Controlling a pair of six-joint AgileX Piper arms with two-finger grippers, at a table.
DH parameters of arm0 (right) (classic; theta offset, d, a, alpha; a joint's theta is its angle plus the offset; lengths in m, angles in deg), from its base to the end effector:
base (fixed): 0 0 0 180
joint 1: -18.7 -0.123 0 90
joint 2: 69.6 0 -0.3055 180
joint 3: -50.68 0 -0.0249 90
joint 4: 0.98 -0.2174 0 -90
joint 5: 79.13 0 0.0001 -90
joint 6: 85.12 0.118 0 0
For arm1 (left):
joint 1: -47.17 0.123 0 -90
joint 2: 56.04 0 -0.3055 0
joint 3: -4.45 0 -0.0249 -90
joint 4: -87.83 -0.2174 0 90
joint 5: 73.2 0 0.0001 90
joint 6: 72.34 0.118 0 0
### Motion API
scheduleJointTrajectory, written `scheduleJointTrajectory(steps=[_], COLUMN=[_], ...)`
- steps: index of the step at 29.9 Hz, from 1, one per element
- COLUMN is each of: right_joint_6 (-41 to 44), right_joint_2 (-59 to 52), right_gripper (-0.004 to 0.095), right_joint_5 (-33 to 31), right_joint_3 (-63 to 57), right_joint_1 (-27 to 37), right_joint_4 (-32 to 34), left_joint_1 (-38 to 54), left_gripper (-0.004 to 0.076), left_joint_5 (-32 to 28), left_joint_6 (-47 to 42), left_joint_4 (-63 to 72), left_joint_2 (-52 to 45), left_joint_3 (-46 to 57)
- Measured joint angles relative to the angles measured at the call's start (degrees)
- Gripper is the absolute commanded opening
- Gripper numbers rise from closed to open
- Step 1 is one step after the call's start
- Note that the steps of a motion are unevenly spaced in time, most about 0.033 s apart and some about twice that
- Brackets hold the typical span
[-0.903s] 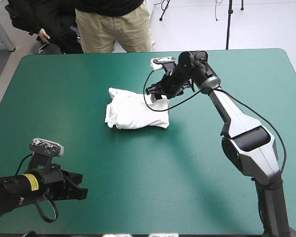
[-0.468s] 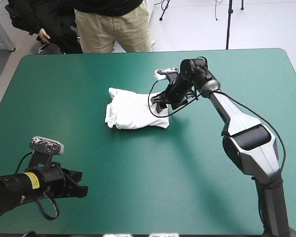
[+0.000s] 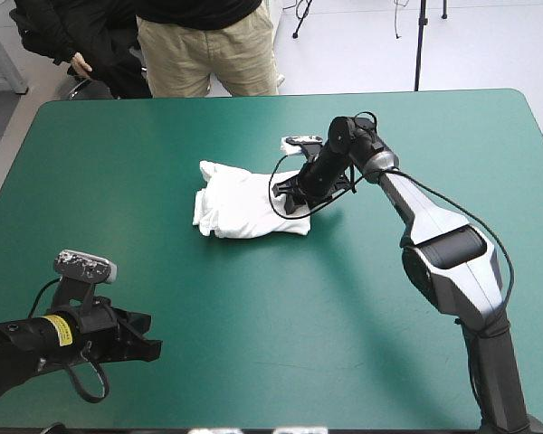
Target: Fold the cloth
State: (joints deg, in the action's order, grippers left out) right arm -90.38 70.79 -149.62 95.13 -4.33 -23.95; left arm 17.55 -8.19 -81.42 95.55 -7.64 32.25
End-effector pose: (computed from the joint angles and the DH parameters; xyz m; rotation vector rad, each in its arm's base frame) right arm 0.4272 0.2288 0.2141 -0.5826 2.8470 0.6258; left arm 0.0589 -0.0500 0.3364 0.4303 2.4731 -0.4614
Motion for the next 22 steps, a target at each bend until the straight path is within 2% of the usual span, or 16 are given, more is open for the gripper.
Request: scheduleJointTrajectory(steps=[1,7,15,22], right_joint_6=[-0.7,-6.9,-14.7,-14.3], right_joint_2=[0.2,0.4,0.6,-0.2], right_gripper=[-0.0012,-0.0017,-0.0017,-0.0016], right_joint_5=[0.1,1.1,7.3,7.9], right_joint_3=[0.0,0.0,0.0,0.0], right_joint_1=[0.0,0.0,-0.1,-0.4], right_joint_4=[-0.1,-0.9,-0.7,5.0], left_joint_1=[0.0,0.0,0.0,0.0], left_gripper=[-0.0018,-0.0018,-0.0018,-0.0018], left_joint_5=[0.0,0.0,0.0,0.0], left_joint_6=[-0.1,-0.1,-0.9,-2.1], left_joint_4=[0.0,0.3,2.8,3.0], left_joint_2=[0.0,0.0,0.0,0.0], left_joint_3=[0.0,0.0,0.0,0.0])
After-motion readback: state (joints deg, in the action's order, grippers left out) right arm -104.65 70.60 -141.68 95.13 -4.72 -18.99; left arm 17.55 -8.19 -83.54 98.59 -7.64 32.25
